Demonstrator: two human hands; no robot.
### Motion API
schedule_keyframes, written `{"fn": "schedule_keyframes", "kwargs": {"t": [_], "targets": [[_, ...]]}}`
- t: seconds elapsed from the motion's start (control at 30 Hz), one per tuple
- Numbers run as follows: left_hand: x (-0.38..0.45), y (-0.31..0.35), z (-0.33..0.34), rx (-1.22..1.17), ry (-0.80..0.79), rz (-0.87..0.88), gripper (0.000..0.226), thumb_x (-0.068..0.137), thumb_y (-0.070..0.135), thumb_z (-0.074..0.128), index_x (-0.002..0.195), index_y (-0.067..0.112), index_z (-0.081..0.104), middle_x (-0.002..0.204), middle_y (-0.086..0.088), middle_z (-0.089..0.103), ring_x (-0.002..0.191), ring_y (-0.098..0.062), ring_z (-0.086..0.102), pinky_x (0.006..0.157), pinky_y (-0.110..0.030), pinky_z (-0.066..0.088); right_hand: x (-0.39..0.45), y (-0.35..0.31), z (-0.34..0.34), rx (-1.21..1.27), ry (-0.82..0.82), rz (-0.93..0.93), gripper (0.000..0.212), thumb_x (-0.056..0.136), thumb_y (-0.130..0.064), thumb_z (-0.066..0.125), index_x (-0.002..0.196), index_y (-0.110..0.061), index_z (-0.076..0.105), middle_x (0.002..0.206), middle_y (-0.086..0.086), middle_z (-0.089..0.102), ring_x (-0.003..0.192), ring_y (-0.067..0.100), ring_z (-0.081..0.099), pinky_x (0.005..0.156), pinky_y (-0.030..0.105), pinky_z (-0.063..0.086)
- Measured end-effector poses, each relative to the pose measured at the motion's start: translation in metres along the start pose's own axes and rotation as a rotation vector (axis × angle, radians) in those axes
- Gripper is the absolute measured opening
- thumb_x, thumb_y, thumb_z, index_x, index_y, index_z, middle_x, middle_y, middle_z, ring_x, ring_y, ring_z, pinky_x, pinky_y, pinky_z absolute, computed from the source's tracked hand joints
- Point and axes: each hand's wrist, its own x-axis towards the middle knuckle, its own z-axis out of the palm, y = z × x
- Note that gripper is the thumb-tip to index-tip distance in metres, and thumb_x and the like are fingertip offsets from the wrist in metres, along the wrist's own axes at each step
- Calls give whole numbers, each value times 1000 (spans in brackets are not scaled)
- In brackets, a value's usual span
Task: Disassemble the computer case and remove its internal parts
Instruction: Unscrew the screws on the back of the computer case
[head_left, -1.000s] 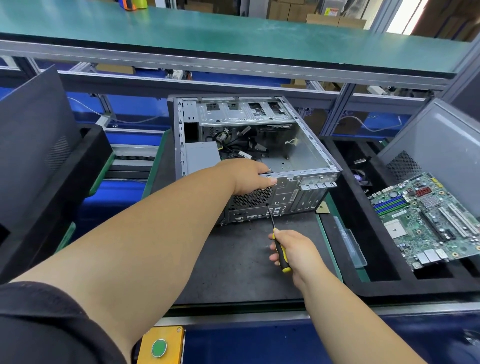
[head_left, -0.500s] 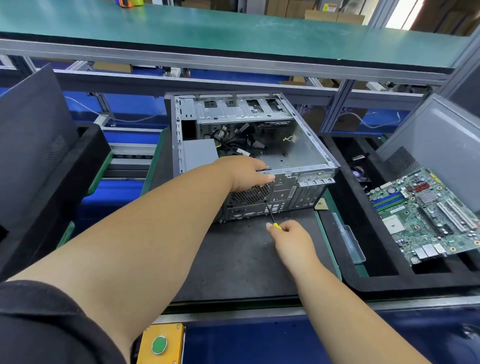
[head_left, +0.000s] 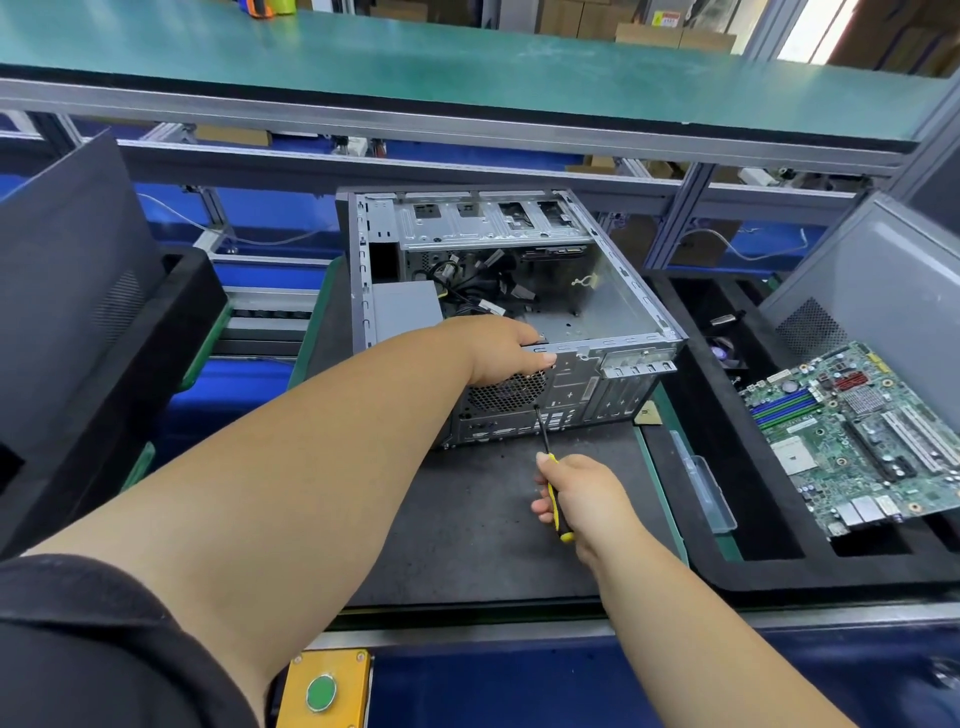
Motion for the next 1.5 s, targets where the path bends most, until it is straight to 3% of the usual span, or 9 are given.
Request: {"fn": "schedule_keyframes", "kwargs": {"t": [0.33,0.6,0.8,0.9,1.03,1.13,1.23,1.4,1.5], "targets": [[-2,0,1,-10,18,-7,49,96,61,37,135,35,50,133,5,56,118,-19,51,85,-32,36,-7,-8,2,-1032,283,-362,17,100,-30,50,104,-13,48,105,7,47,84,30,58,59,31,33],[-3,1,-1,-24,1,1,50,96,60,38,136,33,50,134,3,56,118,-20,51,91,-33,38,0,-9,-20,362,-258,235,38,102,-25,49,80,3,64,80,18,67,47,11,51,44,20,45],[-1,1,-2,-25,-25,35,50,99,54,39,139,25,48,137,-3,53,120,-22,50,86,-29,33,-1,8,-13,547,-316,220,33,101,-34,49,79,-10,55,59,4,55,33,7,30,34,19,28],[1,1,-3,-37,-42,49,50,100,51,40,138,21,48,138,-7,52,121,-24,49,84,-28,30,-4,7,-8,190,-159,50,32,104,-31,44,80,-11,50,52,2,49,35,11,32,40,23,28],[1,1,-3,-41,-49,50,50,100,51,40,138,21,49,136,-6,53,110,-20,49,83,-28,30,-4,2,-12,-873,209,-270,27,103,-37,39,87,-16,44,73,0,54,64,23,49,52,32,31],[2,0,-3,-25,-50,50,51,99,53,39,139,23,48,137,-5,53,117,-23,50,85,-29,32,-1,-3,-15,-1061,273,-326,25,103,-40,38,91,-18,43,86,4,59,73,26,48,57,33,32],[2,-1,-3,-10,-41,51,49,98,55,39,135,25,51,134,-3,55,108,-20,50,83,-30,33,1,-11,-17,-760,113,-200,36,101,-45,41,85,-13,51,78,4,66,64,24,56,57,30,38],[0,-1,-3,-9,-37,58,46,99,54,39,130,24,54,126,-2,58,101,-18,49,81,-30,34,0,-13,-21,350,-285,369,44,99,-36,42,71,-5,56,65,12,60,41,14,40,44,21,33],[-2,1,-4,-22,-37,57,46,99,53,39,132,24,54,122,0,58,99,-19,50,82,-30,37,-2,-8,-25,559,-406,423,39,99,-35,45,71,-9,53,67,7,56,40,12,42,39,19,37]]}}
